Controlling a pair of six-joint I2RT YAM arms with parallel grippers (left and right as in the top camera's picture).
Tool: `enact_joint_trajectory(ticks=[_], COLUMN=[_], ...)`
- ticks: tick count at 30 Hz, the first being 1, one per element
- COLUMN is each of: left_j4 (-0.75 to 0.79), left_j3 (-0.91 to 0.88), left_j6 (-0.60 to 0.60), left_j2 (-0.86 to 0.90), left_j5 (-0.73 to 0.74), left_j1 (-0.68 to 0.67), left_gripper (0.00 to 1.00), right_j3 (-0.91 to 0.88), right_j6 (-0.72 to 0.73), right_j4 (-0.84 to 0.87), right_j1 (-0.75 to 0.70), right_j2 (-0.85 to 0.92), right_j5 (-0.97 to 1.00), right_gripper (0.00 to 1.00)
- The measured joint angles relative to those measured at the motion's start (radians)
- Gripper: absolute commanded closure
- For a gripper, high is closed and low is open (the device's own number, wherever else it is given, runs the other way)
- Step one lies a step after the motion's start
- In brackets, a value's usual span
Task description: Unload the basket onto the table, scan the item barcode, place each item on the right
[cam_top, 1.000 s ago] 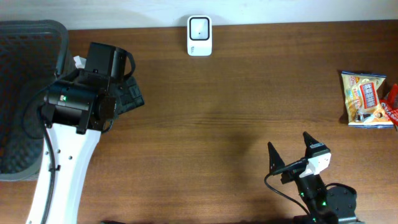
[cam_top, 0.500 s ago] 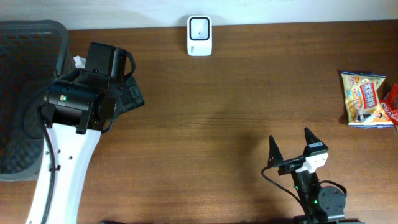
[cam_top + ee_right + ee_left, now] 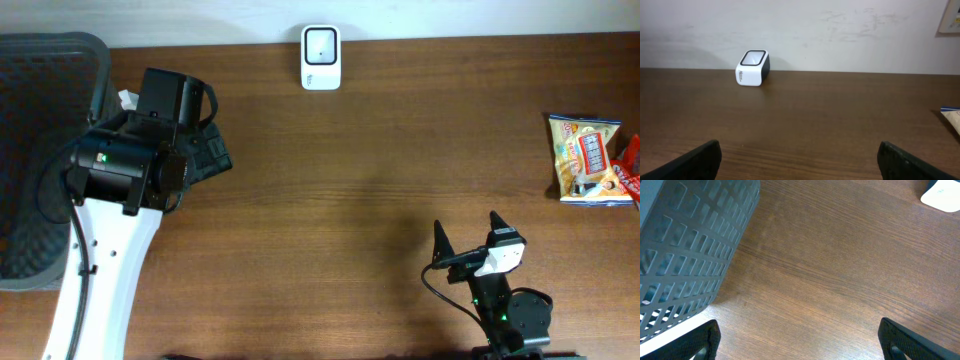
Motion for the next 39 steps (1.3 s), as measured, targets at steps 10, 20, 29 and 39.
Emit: enact_joint_trajectory(ticks=[10,20,29,39], left_j4=[0.000,0.000,0.000,-0.020], left_j3=[0.000,0.000,0.000,0.000], left_j6=[0.000,0.000,0.000,0.000], left_j2=[0.000,0.000,0.000,0.000], left_j5=[0.000,0.000,0.000,0.000], left_j1=[0.000,0.000,0.000,0.000], left_gripper=[0.01,0.01,0.01,0.01], right_j3=[0.000,0.000,0.000,0.000], right_j6=[0.000,0.000,0.000,0.000], right_j4=[-0.003,-0.003,-0.003,-0.003], right_j1=[0.000,0.000,0.000,0.000], right_j2=[0.000,0.000,0.000,0.000], right_j5=[0.019,0.022,0.022,0.022], right_gripper=[0.02,0.02,0.01,0.02])
